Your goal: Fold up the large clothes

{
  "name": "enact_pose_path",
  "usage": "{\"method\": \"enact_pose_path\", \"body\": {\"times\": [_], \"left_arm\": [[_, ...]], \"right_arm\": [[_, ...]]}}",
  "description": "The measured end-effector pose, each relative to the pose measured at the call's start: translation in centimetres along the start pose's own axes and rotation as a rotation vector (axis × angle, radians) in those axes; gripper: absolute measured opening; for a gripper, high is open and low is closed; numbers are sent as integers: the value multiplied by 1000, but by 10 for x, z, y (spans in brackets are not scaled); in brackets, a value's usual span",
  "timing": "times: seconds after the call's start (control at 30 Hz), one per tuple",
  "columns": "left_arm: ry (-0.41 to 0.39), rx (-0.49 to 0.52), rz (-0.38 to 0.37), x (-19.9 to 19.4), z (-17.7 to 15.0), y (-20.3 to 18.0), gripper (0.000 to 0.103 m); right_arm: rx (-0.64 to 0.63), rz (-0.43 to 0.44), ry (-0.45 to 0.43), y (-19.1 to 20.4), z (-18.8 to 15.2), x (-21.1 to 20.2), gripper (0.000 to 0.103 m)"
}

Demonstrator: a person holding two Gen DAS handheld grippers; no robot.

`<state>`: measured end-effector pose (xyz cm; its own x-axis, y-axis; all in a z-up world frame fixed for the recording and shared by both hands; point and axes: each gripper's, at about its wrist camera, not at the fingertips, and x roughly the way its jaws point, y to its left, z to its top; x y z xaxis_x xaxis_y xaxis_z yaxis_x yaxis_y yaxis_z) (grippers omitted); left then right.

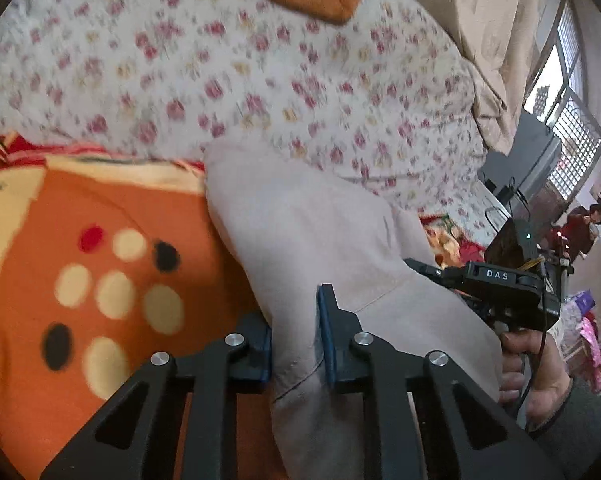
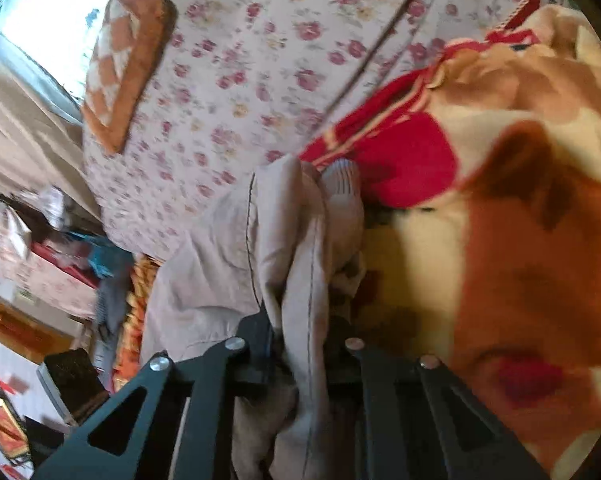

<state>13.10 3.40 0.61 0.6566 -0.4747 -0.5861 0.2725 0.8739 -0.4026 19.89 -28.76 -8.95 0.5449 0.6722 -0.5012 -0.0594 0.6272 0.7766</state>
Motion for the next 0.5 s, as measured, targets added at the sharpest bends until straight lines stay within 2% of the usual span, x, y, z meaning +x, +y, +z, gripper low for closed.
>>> {"method": "enact_pose_path", "body": {"times": [0.17,0.2,0.27,0.3,0.37,0.5], "left_arm": [[-47,-37,87,-32,12,32,14],[-43,-44,107,-32,12,38,15],[30,-80,131,-16,9,54,21],[44,-97,139,-11,7,58,23],[51,-124,140,-4,3,61,28],[47,-94,164,-5,4,56,30]], "right_arm": [[-76,83,42,33,-5,37,15],[-91,84,47,37,-7,44,15],[-103,65,48,38,-10,55,16],[-98,40,47,35,-12,59,20],[-57,39,56,26,-12,62,23],[-42,27,54,27,-12,54,26]]}}
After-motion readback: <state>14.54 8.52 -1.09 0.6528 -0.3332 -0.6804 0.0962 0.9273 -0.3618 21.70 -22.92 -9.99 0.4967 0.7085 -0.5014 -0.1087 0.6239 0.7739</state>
